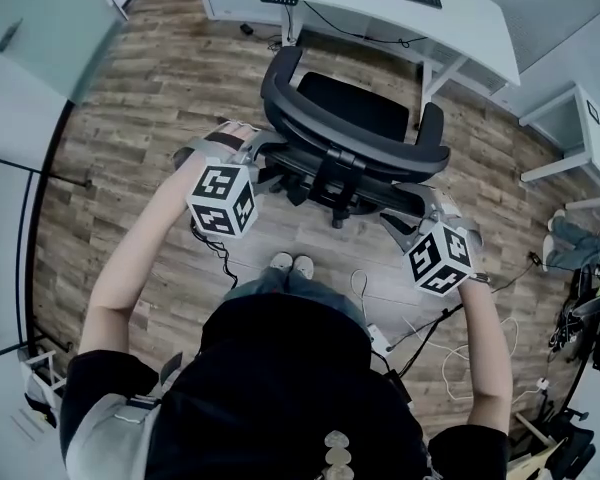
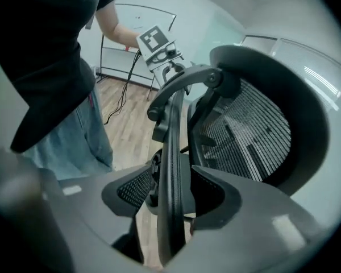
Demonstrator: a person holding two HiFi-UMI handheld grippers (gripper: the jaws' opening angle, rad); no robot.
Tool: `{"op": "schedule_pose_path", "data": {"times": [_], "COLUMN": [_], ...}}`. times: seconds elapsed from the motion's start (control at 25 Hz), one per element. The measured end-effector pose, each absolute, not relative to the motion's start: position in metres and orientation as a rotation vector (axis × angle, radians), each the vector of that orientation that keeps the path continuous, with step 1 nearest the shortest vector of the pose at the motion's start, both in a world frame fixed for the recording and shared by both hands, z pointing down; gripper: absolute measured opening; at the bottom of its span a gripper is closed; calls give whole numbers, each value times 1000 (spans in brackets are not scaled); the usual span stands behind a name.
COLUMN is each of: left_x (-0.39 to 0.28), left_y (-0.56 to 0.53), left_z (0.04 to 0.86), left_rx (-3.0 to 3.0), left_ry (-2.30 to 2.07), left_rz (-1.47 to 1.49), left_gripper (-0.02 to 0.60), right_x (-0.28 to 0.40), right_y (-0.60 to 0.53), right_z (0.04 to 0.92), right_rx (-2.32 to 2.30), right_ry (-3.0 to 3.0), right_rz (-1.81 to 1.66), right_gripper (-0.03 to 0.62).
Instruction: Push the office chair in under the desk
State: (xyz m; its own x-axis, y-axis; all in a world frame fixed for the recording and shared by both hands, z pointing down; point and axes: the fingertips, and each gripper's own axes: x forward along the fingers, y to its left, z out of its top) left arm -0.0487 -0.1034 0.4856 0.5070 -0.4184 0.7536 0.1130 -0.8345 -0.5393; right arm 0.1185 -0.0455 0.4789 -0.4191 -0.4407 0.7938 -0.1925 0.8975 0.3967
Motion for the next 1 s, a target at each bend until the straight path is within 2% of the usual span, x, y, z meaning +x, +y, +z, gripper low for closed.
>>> {"op": "schedule_pose_path", "data": {"times": [0.28,0.44,0.72,1.0], "left_x": [-50,-48,-47,-47], "left_y": [-115,-120,-118,-124], "left_z": [509,510,514,512], "left_rx": [-2018,-1998,-2002,-2023], "left_ry": [143,104,55,49], "left_rz": [-1437,-1449,-1472,-1471], "left_gripper": [160,159,140,135], "right_x": [121,122,122,122], "right_y": [-56,-62,-69,-74], "right_z": [510,520,528,527], "right_rx": [333,315,325,326], "right_ry": [-1860,-1835,-1790,-1788], "right_rz": [-304,-304,-375,-379], "right_gripper": [212,202,120,106]}}
